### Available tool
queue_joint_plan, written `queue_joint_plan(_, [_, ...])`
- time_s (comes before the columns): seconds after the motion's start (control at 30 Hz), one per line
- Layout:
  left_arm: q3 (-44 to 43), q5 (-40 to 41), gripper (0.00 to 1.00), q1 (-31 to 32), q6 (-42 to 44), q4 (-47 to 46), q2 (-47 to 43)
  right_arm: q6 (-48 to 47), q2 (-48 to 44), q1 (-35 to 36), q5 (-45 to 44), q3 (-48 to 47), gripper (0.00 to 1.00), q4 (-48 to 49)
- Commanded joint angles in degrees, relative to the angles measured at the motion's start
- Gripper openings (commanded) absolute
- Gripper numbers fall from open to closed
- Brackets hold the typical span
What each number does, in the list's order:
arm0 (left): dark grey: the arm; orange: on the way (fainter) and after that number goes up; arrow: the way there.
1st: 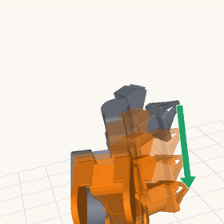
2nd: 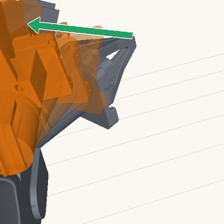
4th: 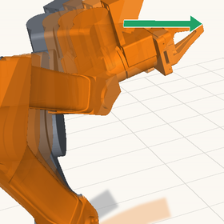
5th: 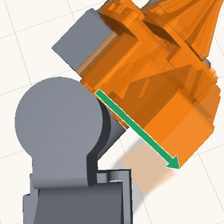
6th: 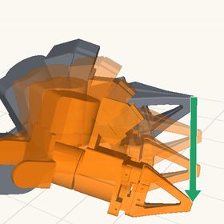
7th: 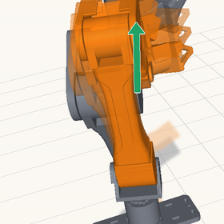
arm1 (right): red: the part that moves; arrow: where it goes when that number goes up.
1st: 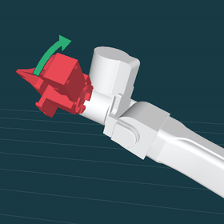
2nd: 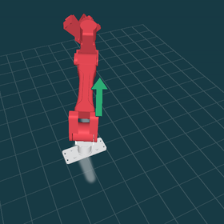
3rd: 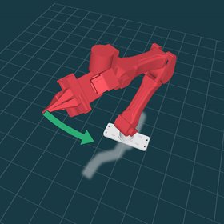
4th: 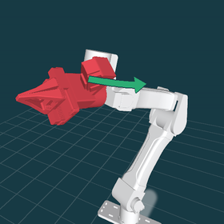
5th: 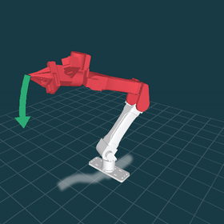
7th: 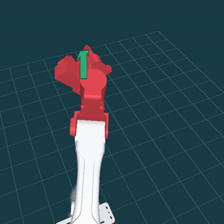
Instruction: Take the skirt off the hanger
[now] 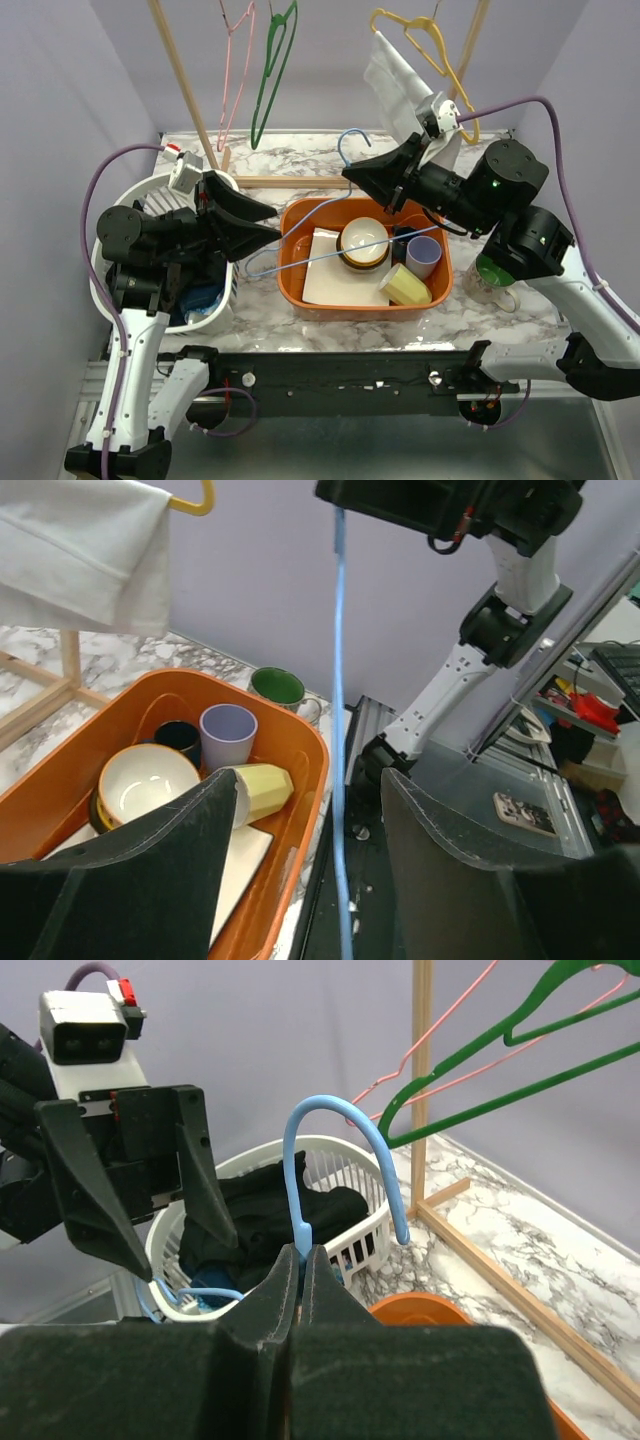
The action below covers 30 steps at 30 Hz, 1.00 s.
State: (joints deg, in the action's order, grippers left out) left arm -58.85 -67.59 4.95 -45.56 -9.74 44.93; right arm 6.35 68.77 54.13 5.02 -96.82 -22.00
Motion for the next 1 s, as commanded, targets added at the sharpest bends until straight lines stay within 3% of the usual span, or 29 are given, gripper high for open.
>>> queue_joint_plan(0.0, [-1.27,-3.34,0.65,2.25,-3.04,-3.1,0.6,-0.55,1.19,-0.78,-0.97,-1.27,0.01,0.99])
queue_joint_plan(0.37, [-5.3,-1.93,0.58,3.49,12.85,18.15,2.53,0.51,0.57,-1.83,-1.24,-0.22,0.01,4.68])
queue_joint_plan(0.57, [-6.19,-1.93,0.44,4.36,13.74,18.61,3.85,0.94,0.84,-2.19,-1.32,0.05,0.01,5.47])
queue_joint_plan(0.67, [-6.45,-1.4,0.25,4.63,14.53,19.41,4.12,1.12,0.84,-2.45,-1.24,0.14,0.01,5.91])
queue_joint_plan(0.7, [-6.54,-0.97,0.01,4.63,14.54,19.49,4.46,1.12,0.84,-2.54,-1.24,0.22,0.01,6.0])
queue_joint_plan(0.8, [-8.64,3.16,0.0,4.63,17.16,23.7,5.08,1.38,0.66,-2.54,-1.67,0.31,0.01,5.92])
queue_joint_plan(0.83, [-9.17,3.95,0.0,4.63,17.43,24.23,5.26,1.82,0.4,-2.54,-1.94,0.57,0.22,5.92])
queue_joint_plan(0.9, [-11.45,6.68,0.0,4.63,20.75,28.44,5.52,2.35,-0.74,-2.54,-2.73,1.36,0.5,6.18])
queue_joint_plan(0.93, [-12.42,7.9,0.0,4.63,22.17,30.37,5.7,2.79,-1.27,-2.54,-2.99,1.71,0.71,6.27])
queue_joint_plan(0.97, [-14.78,8.96,0.0,4.63,24.01,34.92,5.79,2.88,-1.88,-2.54,-3.43,2.07,0.79,6.44])
